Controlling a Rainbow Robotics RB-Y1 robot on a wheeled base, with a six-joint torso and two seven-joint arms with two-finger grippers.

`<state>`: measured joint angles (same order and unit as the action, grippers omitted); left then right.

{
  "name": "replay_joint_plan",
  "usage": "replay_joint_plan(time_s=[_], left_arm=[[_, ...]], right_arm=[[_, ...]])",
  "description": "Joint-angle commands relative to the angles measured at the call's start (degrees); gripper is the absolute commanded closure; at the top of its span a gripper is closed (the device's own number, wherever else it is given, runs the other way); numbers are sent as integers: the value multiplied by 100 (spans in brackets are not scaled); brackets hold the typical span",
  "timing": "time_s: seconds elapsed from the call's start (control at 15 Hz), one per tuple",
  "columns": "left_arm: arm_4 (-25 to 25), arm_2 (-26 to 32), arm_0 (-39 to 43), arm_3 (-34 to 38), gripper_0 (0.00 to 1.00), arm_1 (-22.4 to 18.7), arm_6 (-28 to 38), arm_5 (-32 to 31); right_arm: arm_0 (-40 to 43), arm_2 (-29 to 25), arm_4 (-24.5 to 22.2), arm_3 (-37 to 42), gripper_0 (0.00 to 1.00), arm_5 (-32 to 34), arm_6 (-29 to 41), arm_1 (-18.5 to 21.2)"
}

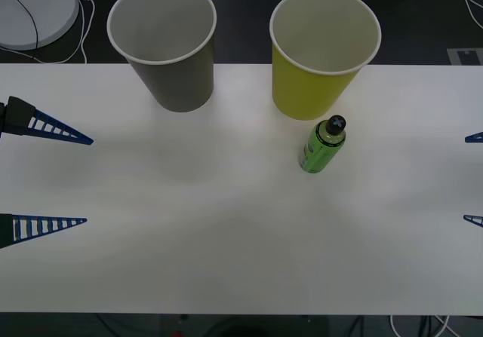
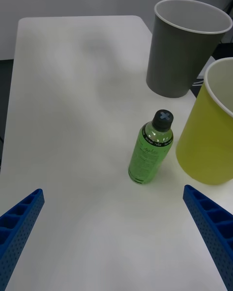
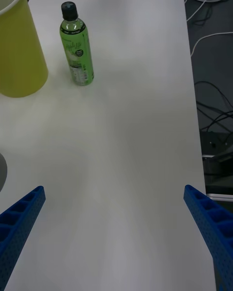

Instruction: Put the can into the green bin and the plastic bottle into the gray bin

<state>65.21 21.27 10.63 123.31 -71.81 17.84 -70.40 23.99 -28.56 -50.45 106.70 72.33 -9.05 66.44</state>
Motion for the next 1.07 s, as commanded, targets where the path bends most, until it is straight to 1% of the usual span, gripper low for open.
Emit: replay_joint_plan(time_s=[0.07,0.27,0.33,0.4,0.47,0.67,0.87,1.07], left_arm=[[0,0,0,0,0,0,0,0],[0,0,0,0,0,0,0,0],[0,0,0,0,0,0,0,0],[0,0,0,0,0,0,0,0],[0,0,0,0,0,0,0,0],[0,0,0,0,0,0,0,0],[0,0,0,0,0,0,0,0],[0,0,0,0,0,0,0,0]], right_arm=[[0,0,0,0,0,0,0,0],[0,0,0,0,0,0,0,0],[70,105,26,-62,0,9,18,-255],[-9,114,167,-149,0,62,0,-378],[-70,158,211,-246,0,185,26,-387],[-97,185,229,-272,0,185,44,-387],[44,246,220,-229,0,-44,-79,-395],[404,299,211,18,0,-642,-343,-395]])
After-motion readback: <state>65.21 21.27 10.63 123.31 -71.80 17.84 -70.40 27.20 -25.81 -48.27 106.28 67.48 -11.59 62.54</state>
